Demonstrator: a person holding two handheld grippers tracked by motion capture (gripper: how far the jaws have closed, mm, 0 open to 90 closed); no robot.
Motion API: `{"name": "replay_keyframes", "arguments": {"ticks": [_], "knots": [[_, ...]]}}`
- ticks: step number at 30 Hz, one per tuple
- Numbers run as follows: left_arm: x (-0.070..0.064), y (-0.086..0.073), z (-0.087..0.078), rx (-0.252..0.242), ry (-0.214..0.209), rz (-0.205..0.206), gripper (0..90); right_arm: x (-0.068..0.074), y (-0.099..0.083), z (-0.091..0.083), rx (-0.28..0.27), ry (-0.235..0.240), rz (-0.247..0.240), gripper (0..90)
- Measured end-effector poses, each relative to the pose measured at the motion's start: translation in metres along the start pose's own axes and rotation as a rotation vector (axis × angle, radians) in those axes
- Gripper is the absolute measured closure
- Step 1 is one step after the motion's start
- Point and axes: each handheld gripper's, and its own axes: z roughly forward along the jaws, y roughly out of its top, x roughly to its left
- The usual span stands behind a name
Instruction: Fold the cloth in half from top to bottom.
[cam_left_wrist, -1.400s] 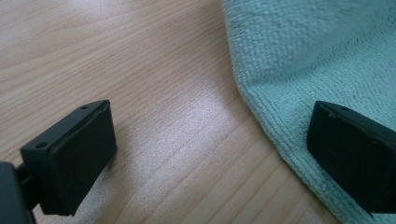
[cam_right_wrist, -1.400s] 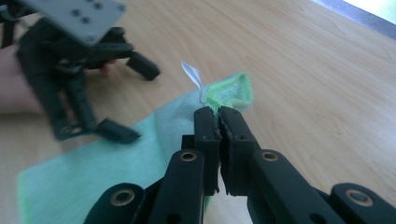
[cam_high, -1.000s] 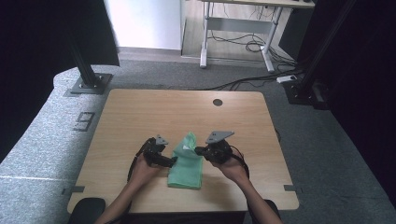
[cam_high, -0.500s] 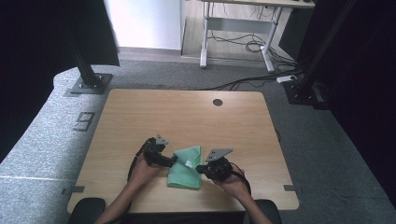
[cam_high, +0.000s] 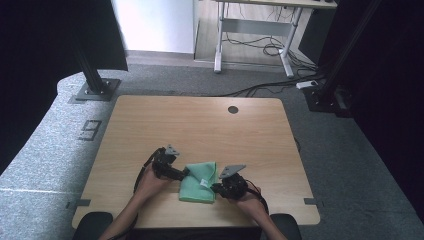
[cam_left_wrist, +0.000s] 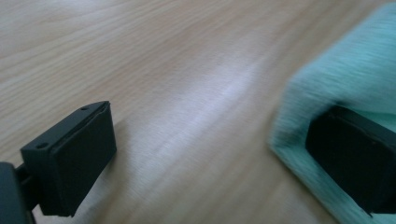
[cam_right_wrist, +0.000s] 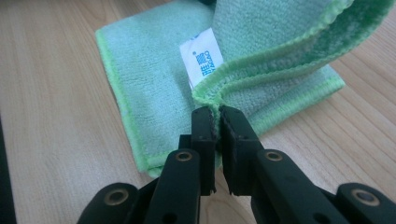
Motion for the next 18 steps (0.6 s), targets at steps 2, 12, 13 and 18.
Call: {"name": "replay_keyframes", "arguments": {"ticks": [2,12,13,18], "knots": [[-0.006,0.002,-0.007,-0.011,-0.014,0.029,2.2,-0.001,-0.002,0.000,-0.005,0.005,0.016,81.8],[-0.002,0.050,-0.012,-0.072,0.029,0.040,5.0,0.001,-0.002,0.001,-0.009,-0.008,0.021,81.8],[-0.003,0.065,-0.003,-0.045,0.041,0.066,4.9,0.001,-0.002,0.001,-0.009,-0.011,0.021,81.8],[-0.009,0.084,0.017,0.007,0.017,0.097,5.0,0.003,-0.003,0.001,-0.010,-0.018,0.010,81.8]]}}
